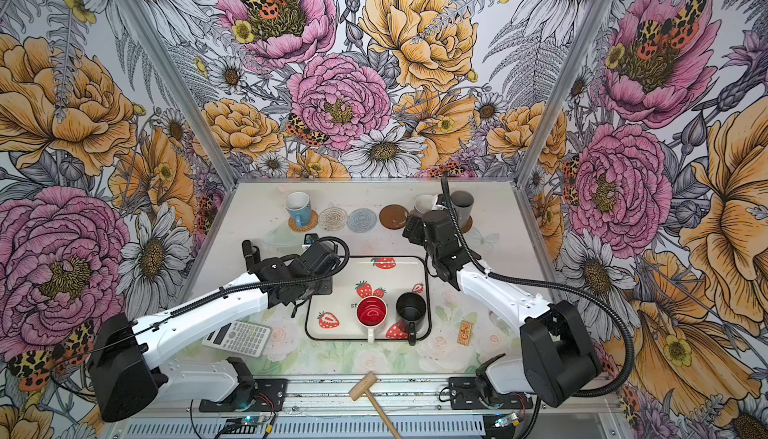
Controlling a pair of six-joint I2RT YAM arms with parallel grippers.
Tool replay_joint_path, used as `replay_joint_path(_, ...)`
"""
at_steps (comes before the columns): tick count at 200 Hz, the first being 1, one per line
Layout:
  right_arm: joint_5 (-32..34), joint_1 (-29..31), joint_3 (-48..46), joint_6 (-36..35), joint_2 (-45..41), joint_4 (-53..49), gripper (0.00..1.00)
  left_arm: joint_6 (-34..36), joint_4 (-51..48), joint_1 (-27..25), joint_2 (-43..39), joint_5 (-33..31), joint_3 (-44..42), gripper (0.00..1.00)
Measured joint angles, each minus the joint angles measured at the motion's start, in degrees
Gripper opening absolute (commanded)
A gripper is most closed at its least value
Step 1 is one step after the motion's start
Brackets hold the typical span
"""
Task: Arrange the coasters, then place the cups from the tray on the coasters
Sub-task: 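Lift the speckled white mug with the left gripper toward the coaster row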
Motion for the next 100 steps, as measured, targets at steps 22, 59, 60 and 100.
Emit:
replay_joint_path(22, -0.26, -0.2, 0.0, 0.0, 0.02, 0.24, 0.85, 1.79, 1.86, 2.08, 1.7, 0.66, 1.31, 0.0)
replay_joint_path(59, -1.05, -0.85, 0.0, 0.0, 0.98, 0.83, 0.85, 4.5, 4.66, 5.31, 4.79, 1.79, 4.55, 0.0)
replay_joint_path(60, -1.07, -0.83, 0.0, 0.0, 1.01, 0.83, 0.85, 4.57, 4.68, 5.38, 4.87, 1.81, 4.61, 0.0)
replay_joint_path(100, -1.88, -1.22, 0.0, 0.02, 1.64, 0.9, 0.85, 7.23, 7.04, 8.74, 9.6, 3.37, 8.52, 0.0)
